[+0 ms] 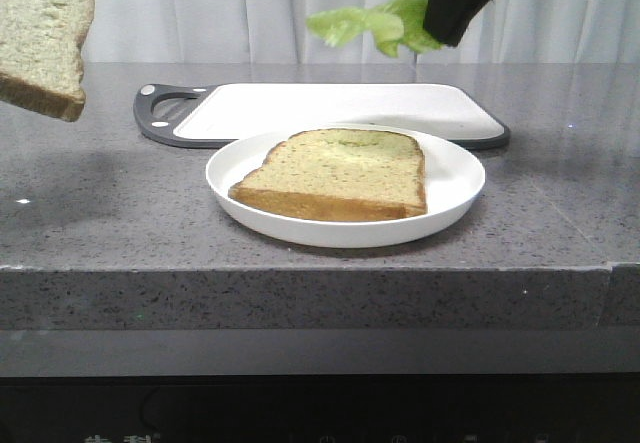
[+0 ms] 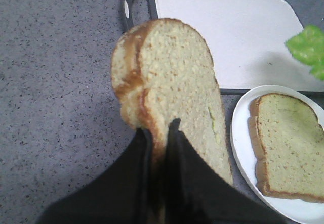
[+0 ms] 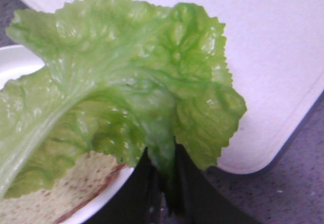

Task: Left arm grabs bread, right arm adds lettuce
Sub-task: 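Carry the lettuce with the right gripper onto the bread on the plate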

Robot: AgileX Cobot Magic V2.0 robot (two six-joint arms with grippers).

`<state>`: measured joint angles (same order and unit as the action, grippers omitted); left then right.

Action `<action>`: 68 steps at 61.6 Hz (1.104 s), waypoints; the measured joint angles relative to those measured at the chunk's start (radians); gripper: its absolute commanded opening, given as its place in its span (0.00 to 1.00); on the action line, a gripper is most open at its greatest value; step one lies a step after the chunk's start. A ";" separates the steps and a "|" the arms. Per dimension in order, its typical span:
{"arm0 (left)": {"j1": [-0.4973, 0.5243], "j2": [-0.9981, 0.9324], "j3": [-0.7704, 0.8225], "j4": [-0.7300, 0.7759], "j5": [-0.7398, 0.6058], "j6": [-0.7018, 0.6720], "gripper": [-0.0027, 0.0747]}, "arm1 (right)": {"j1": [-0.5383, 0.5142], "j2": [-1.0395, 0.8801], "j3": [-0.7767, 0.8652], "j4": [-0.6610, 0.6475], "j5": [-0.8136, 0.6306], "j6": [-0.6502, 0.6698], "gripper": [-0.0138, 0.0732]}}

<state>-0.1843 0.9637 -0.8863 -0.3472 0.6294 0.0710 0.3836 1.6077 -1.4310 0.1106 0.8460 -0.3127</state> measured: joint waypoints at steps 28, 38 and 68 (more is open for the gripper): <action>0.000 0.000 0.000 0.000 -0.011 0.000 0.01 | 0.144 -0.081 0.264 0.041 -0.156 -0.002 0.09; 0.000 0.000 0.000 0.000 -0.011 0.000 0.01 | 0.153 -0.081 0.274 0.043 -0.158 -0.002 0.09; 0.000 0.000 0.000 0.000 -0.011 0.000 0.01 | 0.153 -0.081 0.274 0.010 -0.156 0.005 0.09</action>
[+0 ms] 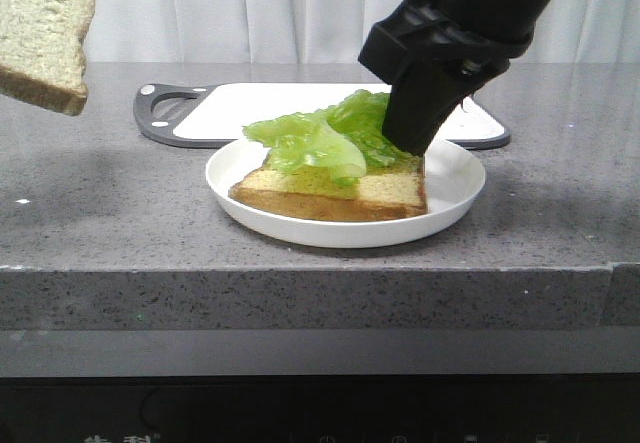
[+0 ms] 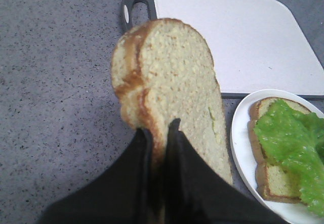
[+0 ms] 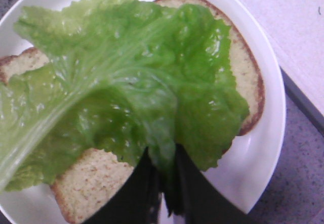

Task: Left arm grabs bread, right arm adds lettuce
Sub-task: 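Carry the lettuce with the right gripper onto the bread on the plate, then open the right gripper and raise it away from the lettuce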

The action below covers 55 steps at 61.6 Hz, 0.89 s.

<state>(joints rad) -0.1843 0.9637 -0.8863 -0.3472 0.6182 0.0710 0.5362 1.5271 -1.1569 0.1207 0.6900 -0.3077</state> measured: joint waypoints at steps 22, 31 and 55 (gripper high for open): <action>0.000 0.000 0.000 0.000 0.000 0.000 0.01 | 0.000 0.000 0.000 -0.022 0.035 0.011 0.41; 0.000 0.000 0.000 0.000 0.000 0.000 0.01 | 0.000 0.000 0.000 -0.022 0.036 0.013 0.66; 0.000 0.000 0.000 0.000 0.000 0.000 0.01 | 0.000 -0.091 0.000 -0.024 0.046 0.034 0.76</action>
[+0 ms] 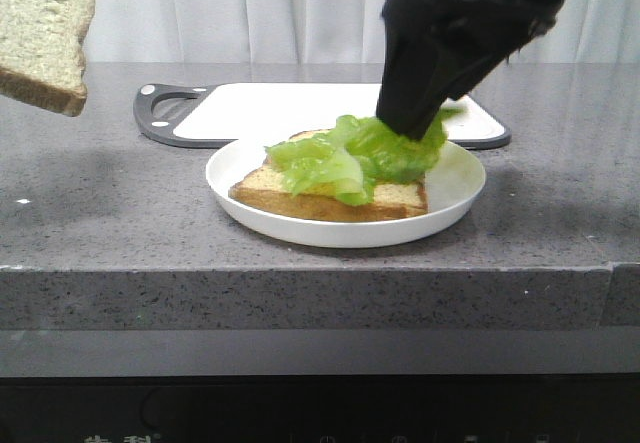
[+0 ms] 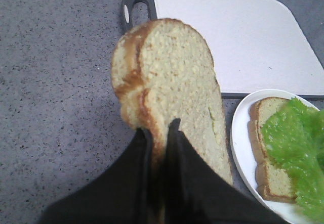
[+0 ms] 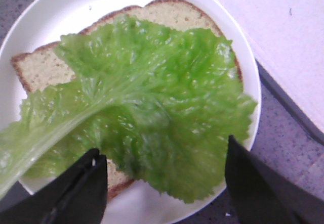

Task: Left arm grabs bread, right arm adds lettuce
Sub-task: 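Open the right gripper and raise it away from the lettuce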

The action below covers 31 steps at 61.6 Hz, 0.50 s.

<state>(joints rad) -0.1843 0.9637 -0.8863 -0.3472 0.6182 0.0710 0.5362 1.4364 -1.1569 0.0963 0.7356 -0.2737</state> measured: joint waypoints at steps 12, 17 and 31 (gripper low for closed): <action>0.000 0.000 0.000 0.000 0.000 0.000 0.01 | 0.000 -0.063 0.000 0.000 0.006 0.004 0.76; 0.000 0.000 0.000 0.000 0.000 0.000 0.01 | 0.000 -0.070 0.000 0.000 0.011 0.010 0.74; 0.000 0.000 0.000 0.000 0.000 0.000 0.01 | 0.000 -0.154 0.005 -0.002 0.050 0.021 0.31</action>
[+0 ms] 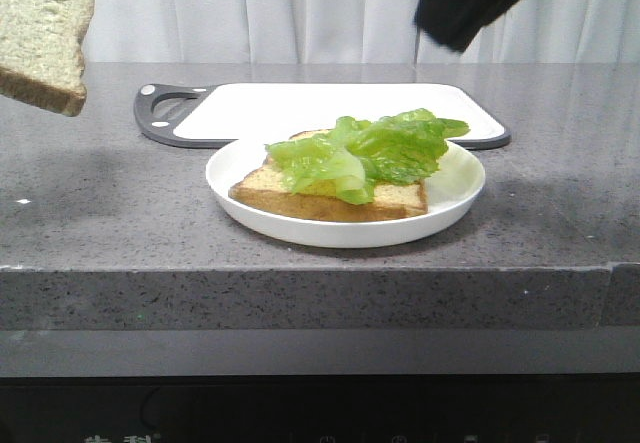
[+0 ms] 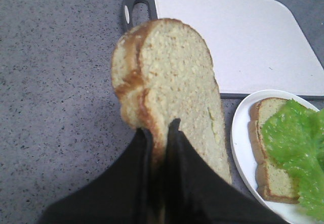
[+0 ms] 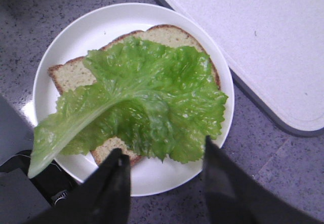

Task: Left arm grabs bread, right arm adds lettuce
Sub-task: 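Open the right gripper and raise it away from the lettuce, then lower the held bread slice with the left gripper onto the lettuce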

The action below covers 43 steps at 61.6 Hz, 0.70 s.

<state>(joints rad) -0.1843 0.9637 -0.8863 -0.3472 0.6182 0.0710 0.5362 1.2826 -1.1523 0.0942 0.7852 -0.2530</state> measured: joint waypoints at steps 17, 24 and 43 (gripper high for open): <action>0.000 0.000 0.000 0.000 -0.002 0.000 0.01 | 0.000 -0.142 0.074 0.000 -0.010 0.002 0.09; 0.000 0.000 0.000 -0.025 -0.002 0.000 0.01 | 0.000 -0.226 0.150 0.000 -0.052 0.002 0.09; 0.000 0.090 -0.066 -0.483 0.110 0.256 0.01 | 0.000 -0.475 0.369 -0.019 -0.167 0.002 0.09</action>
<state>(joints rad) -0.1843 1.0535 -0.9518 -0.8298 0.7280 0.3267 0.5362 0.8071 -0.7832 0.0756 0.6178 -0.2510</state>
